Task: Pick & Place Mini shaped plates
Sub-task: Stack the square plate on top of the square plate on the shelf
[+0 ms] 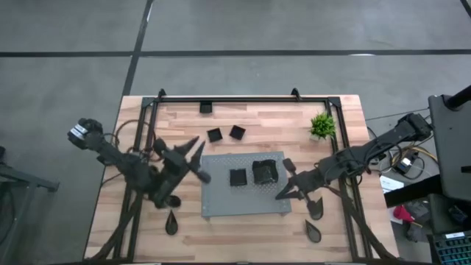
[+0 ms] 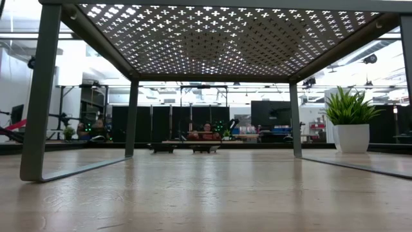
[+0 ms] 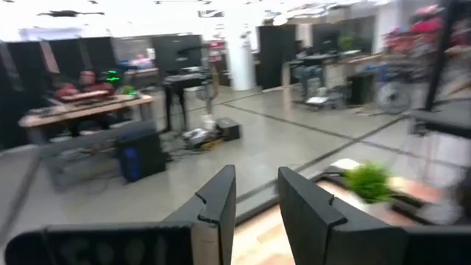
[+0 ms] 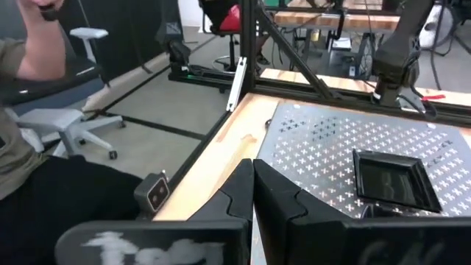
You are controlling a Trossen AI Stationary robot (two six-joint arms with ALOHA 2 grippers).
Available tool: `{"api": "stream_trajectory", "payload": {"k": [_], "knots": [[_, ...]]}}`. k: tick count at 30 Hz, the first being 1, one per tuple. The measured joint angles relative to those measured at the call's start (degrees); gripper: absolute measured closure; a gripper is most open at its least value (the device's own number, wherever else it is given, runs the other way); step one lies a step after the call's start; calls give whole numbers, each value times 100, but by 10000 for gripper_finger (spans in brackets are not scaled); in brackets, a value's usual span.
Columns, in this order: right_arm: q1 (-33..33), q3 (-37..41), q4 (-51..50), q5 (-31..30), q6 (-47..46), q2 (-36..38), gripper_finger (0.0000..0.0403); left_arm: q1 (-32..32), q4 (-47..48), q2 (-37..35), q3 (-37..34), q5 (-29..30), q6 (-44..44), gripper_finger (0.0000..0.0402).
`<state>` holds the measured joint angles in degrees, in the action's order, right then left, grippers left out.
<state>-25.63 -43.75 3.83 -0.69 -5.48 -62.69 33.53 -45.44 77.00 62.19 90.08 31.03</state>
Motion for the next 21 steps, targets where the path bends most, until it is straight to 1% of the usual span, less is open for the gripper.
{"api": "stream_trajectory", "payload": {"k": [8,15,18,21], "knots": [[0,2,-35,6,122,-86,394,-1021,300,-219,-61,-5,358,303],[-26,0,-55,44,83,-86,394,-1750,430,-473,-58,-60,1087,317],[-24,0,-54,46,104,-86,394,-2008,919,-416,-58,-59,1270,331],[-24,0,-14,46,131,-86,394,-2299,1876,-308,-58,-84,1277,345]]}}
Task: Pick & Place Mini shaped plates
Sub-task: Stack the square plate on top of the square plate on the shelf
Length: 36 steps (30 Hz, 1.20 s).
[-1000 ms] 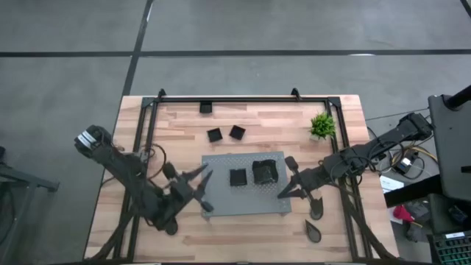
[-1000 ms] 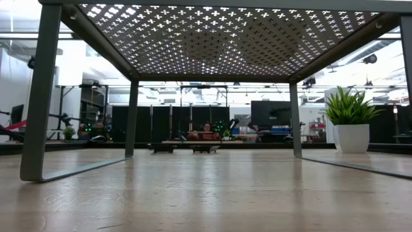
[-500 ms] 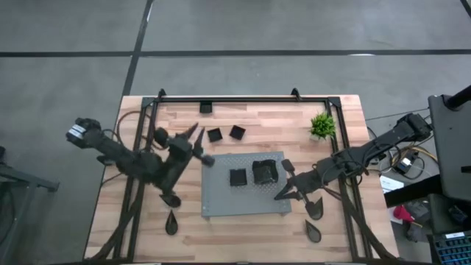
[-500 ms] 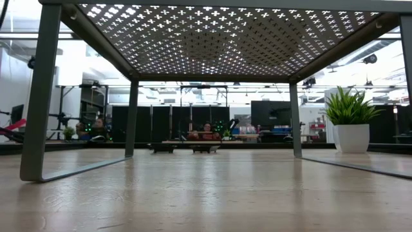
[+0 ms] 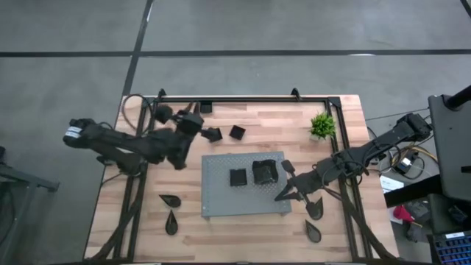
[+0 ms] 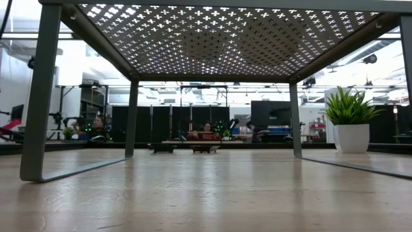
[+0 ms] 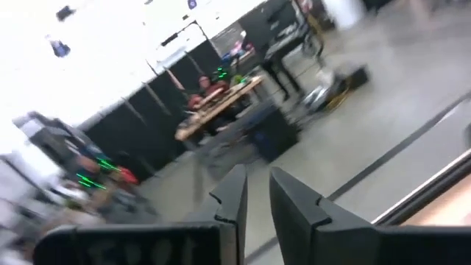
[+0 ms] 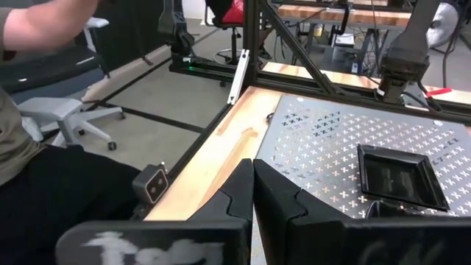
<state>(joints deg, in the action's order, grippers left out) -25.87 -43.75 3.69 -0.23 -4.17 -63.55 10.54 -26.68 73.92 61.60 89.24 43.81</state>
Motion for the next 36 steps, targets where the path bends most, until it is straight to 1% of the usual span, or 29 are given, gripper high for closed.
{"api": "stream_trajectory", "payload": {"k": [2,3,7,13,15,17,18,19,20,21,22,23,24,26,27,28,31,32,33,34,36], "knots": [[0,0,3,0,-10,-7,394,-228,466,107,-2,-44,-156,353],[0,0,11,0,-15,-22,394,-347,555,151,-4,-47,-228,357],[0,4,-9,0,-19,-31,394,-846,519,154,45,-100,-351,371],[0,25,-11,0,-10,-31,394,-1390,565,124,105,-435,-421,399],[0,62,-21,0,14,-31,394,-1551,907,140,105,-657,-562,399],[0,90,-21,-2,11,-31,394,-1721,1553,190,109,-920,-934,401],[0,98,-20,-8,6,-31,394,-1791,1990,202,113,-1121,-1242,401],[0,105,-17,-18,-8,-31,394,-1848,2575,204,132,-1487,-1608,401],[0,117,-10,-20,-17,-31,394,-1903,3264,196,182,-2019,-2026,401],[0,132,-13,-20,-19,-31,394,-1975,3876,193,252,-2704,-2453,401],[0,153,-12,-22,-23,-31,394,-2069,4296,194,313,-3344,-2789,401],[0,176,-13,-22,-26,-31,394,-2176,4512,205,347,-3732,-3018,401],[0,193,-13,-23,-36,-31,394,-2261,4580,216,371,-3778,-3210,401],[0,216,-7,-67,-34,-31,394,-2406,4580,200,391,-3589,-3321,401],[0,222,-5,-133,-36,-31,394,-2493,4630,188,428,-3650,-3354,401],[0,231,-3,-170,-38,-31,394,-2592,4786,175,498,-3993,-3456,401],[2,257,-6,-192,-38,-31,394,-3025,5442,208,592,-5857,-3688,401],[2,263,-6,-190,-60,-31,394,-3175,5591,247,591,-6299,-3689,401],[2,264,-5,-189,-98,-31,394,-3313,5698,284,572,-6476,-3687,401],[2,264,-6,-188,-142,-28,394,-3422,5810,314,562,-6490,-3687,401],[2,266,-4,-188,-177,-27,394,-3620,5958,359,563,-6306,-3691,401]]}}
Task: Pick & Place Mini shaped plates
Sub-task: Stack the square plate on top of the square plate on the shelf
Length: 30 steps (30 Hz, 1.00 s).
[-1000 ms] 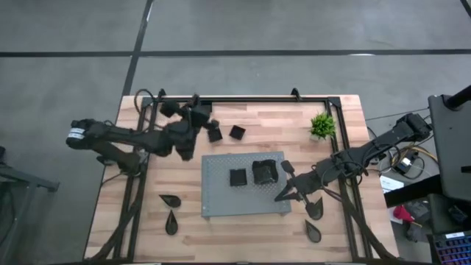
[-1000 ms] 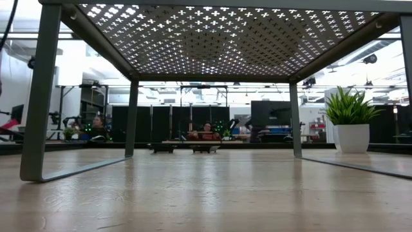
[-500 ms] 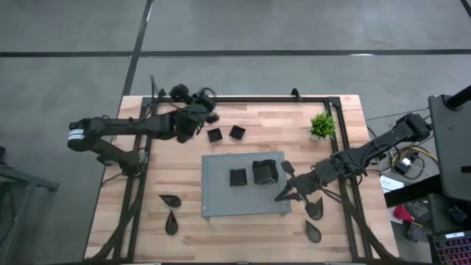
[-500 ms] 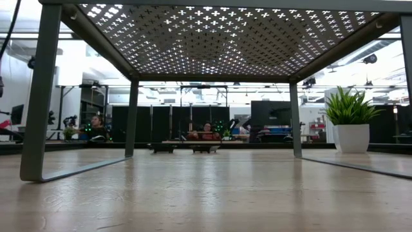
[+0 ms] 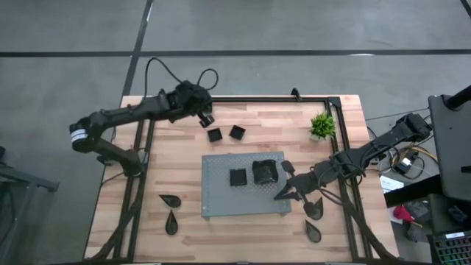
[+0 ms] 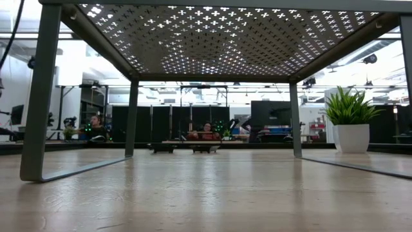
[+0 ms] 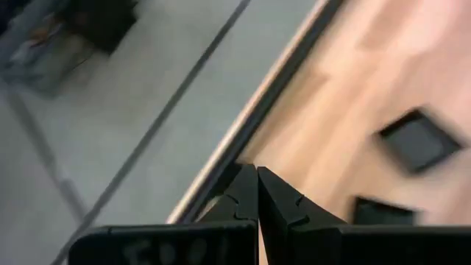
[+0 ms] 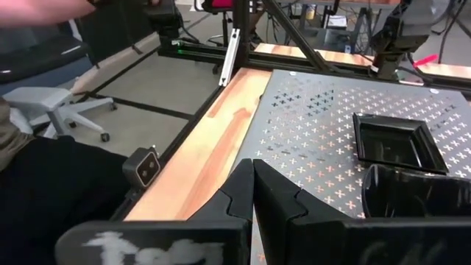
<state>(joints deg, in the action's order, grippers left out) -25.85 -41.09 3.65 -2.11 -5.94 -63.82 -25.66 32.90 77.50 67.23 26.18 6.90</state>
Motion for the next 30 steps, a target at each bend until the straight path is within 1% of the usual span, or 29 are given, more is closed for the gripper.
{"api": "stream_trajectory", "payload": {"k": [2,4,6,7,10,12,15,19,21,24,30], "knots": [[-2,22,-9,0,-6,-2,394,-154,154,85,1,327,127,401],[-2,69,-59,0,-6,-2,394,-235,277,191,-1,785,262,401],[-2,73,-338,2,-6,39,394,-251,317,276,-1,1154,437,401],[-2,72,-545,4,-7,77,394,-250,330,331,-1,1228,583,401],[0,58,-861,4,-44,194,394,-248,372,581,-8,1130,1085,399],[-2,58,-941,2,-70,262,394,-254,428,764,-15,981,1452,390],[0,59,-1002,3,9,356,394,-314,421,1074,-42,992,1926,362],[-2,62,-1146,-1,91,478,394,-504,411,1432,-45,1397,2251,317],[0,68,-1224,-1,107,531,394,-596,397,1563,-45,1328,2396,305],[-1,82,-1300,-6,176,587,394,-698,280,1763,-50,1100,2550,299],[0,104,-1401,-255,162,645,394,-796,-194,2015,-51,1029,2978,308]]}}
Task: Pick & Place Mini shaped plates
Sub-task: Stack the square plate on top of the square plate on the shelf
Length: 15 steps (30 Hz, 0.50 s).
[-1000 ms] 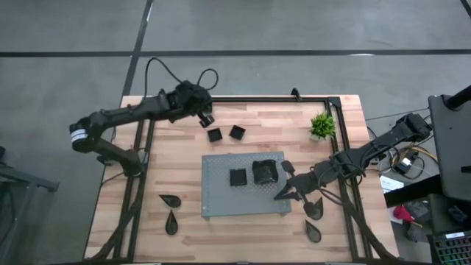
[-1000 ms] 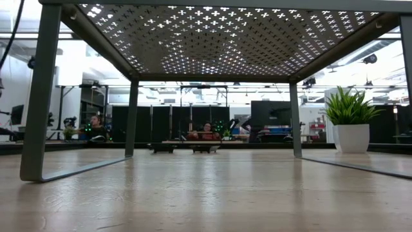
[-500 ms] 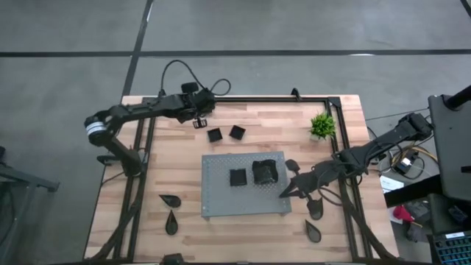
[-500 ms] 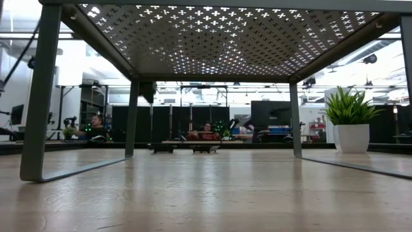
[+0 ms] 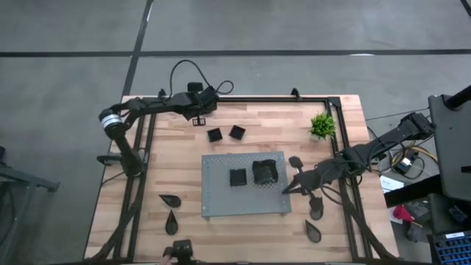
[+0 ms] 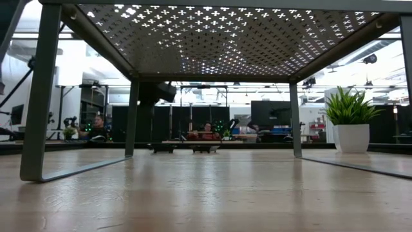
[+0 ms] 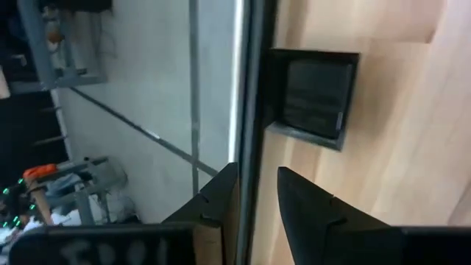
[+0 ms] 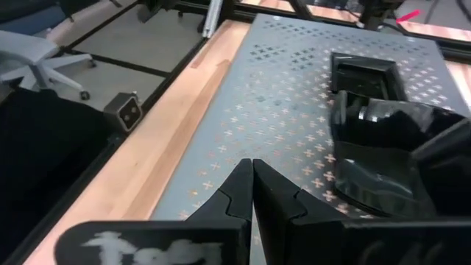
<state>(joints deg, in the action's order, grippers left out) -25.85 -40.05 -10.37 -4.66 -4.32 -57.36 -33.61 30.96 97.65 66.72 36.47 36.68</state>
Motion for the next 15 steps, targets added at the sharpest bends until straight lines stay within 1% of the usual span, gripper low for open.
{"api": "stream_trajectory", "payload": {"k": [4,7,11,15], "knots": [[-2,4,0,-11,-22,-2,394,-37,-111,133,0,-340,70,315],[-1,4,1,-12,-45,-2,394,-67,-123,221,-2,-358,35,321],[-2,6,4,-34,-43,-2,394,-69,-206,322,-18,-703,-71,327],[0,21,4,-53,-37,-2,394,-86,-205,440,-28,-766,-100,329]]}}
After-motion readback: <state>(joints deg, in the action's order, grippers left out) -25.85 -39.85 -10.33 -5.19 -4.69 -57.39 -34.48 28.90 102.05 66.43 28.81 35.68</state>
